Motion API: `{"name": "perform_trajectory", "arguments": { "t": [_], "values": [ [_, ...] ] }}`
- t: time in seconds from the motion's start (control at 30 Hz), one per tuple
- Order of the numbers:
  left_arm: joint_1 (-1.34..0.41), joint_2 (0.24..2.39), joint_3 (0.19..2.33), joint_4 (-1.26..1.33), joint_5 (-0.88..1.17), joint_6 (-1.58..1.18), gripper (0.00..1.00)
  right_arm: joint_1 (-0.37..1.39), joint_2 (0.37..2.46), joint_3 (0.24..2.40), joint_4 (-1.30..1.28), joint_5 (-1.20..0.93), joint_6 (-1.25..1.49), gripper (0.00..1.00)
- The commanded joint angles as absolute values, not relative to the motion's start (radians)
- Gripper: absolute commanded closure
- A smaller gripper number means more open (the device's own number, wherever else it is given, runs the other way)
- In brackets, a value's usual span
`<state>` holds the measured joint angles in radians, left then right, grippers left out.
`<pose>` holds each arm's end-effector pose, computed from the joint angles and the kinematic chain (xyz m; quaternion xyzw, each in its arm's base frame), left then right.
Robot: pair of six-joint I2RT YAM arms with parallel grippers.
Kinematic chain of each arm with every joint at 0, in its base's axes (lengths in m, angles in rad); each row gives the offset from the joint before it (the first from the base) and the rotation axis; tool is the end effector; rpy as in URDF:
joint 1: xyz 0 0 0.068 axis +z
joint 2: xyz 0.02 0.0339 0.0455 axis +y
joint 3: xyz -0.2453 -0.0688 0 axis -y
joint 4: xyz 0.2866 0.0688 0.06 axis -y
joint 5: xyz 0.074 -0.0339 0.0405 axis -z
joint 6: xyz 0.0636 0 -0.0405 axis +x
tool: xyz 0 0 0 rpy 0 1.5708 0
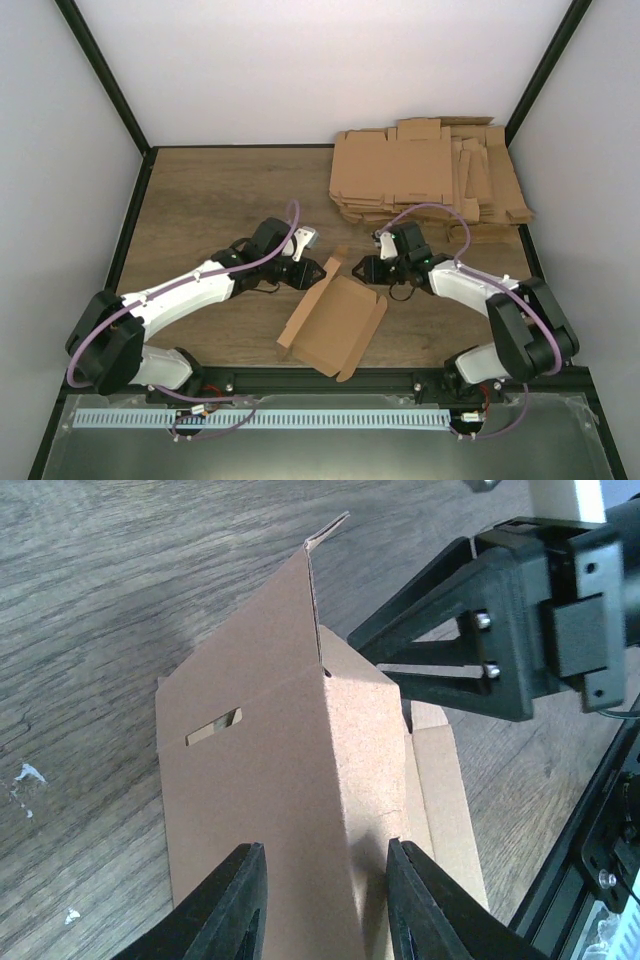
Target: Fold the paper box
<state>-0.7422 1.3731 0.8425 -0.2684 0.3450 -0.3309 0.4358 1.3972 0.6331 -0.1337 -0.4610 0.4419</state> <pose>0.2380 -0.2475 0.1648 0.2496 0.8803 -0.3262 0.2374 0.2670 0.1555 0.0977 -0.0726 0.9192 0.3318 0.1994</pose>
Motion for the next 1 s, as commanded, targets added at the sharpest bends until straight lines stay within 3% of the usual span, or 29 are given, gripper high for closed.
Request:
{"name": "perform_trajectory", "arguments": {
  "t": [0.0, 0.53, 0.97],
  "values": [
    [-0.741, 1.377, 0.84, -0.356, 0.312, -0.302, 0.64, 0.429, 1.456, 0.629, -0.034, -0.464, 0.482, 0.58],
    [-0.733, 1.385, 0.865, -0.406, 0.244, -0.304, 0.64, 0.43, 1.63, 0.651, 0.155, -0.545, 0.532, 0.59],
    [-0.624, 1.368, 0.862, -0.439, 0.262, -0.313, 0.63, 0.431, 1.712, 0.681, 0.19, -0.616, 0.506, 0.58]
  ]
}}
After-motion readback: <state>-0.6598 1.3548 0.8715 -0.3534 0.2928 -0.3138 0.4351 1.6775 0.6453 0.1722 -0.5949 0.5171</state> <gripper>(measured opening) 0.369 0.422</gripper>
